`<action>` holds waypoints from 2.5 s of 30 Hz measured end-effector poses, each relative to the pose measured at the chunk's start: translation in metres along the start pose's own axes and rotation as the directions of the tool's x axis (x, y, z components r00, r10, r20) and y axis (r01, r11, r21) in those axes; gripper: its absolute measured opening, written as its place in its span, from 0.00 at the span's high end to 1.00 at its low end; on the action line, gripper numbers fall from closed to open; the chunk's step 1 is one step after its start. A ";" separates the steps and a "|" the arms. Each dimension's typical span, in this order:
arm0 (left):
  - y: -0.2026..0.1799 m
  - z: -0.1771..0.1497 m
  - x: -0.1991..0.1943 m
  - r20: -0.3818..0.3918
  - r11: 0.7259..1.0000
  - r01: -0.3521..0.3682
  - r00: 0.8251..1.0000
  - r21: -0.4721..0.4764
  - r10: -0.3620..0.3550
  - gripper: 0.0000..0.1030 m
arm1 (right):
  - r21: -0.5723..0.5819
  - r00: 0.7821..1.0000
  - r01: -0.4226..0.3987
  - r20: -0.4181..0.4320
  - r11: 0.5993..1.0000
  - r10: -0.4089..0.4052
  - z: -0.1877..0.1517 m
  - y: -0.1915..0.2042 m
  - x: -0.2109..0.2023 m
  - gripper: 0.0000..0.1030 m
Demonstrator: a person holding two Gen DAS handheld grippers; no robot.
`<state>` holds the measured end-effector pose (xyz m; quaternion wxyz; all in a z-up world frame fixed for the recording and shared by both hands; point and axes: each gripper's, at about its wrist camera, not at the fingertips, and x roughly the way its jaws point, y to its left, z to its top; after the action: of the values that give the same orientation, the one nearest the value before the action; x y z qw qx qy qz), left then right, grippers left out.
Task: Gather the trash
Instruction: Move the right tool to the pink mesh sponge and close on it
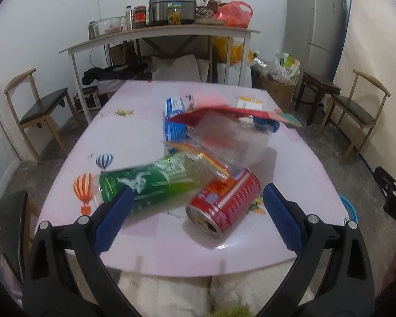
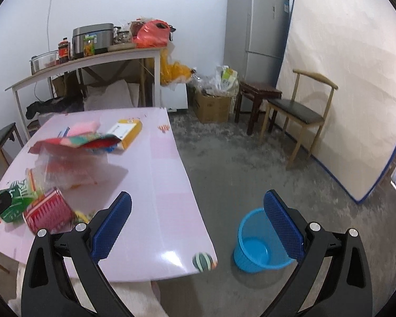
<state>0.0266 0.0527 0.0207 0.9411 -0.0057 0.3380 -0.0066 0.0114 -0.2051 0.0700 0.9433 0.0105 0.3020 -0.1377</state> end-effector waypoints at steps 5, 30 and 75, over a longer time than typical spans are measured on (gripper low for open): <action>0.017 0.014 0.005 0.024 1.000 0.023 0.999 0.003 -0.023 0.08 | -0.008 1.000 -0.004 0.019 1.000 0.004 0.023 0.007 0.005 0.05; 0.118 0.053 0.049 0.113 0.948 0.272 0.960 -0.166 -0.255 0.08 | 0.139 0.959 -0.269 -0.053 0.953 0.278 0.116 0.039 0.062 0.05; 0.169 0.143 0.149 -0.160 0.945 0.217 0.952 -0.246 -0.260 0.08 | -0.207 0.632 -0.595 -0.717 0.777 0.294 0.191 0.306 0.290 0.05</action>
<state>0.2341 0.2197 0.0340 0.8900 -0.1526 0.4217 -0.0829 0.4273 -0.0036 0.0404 0.7598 -0.0720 0.6183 0.1876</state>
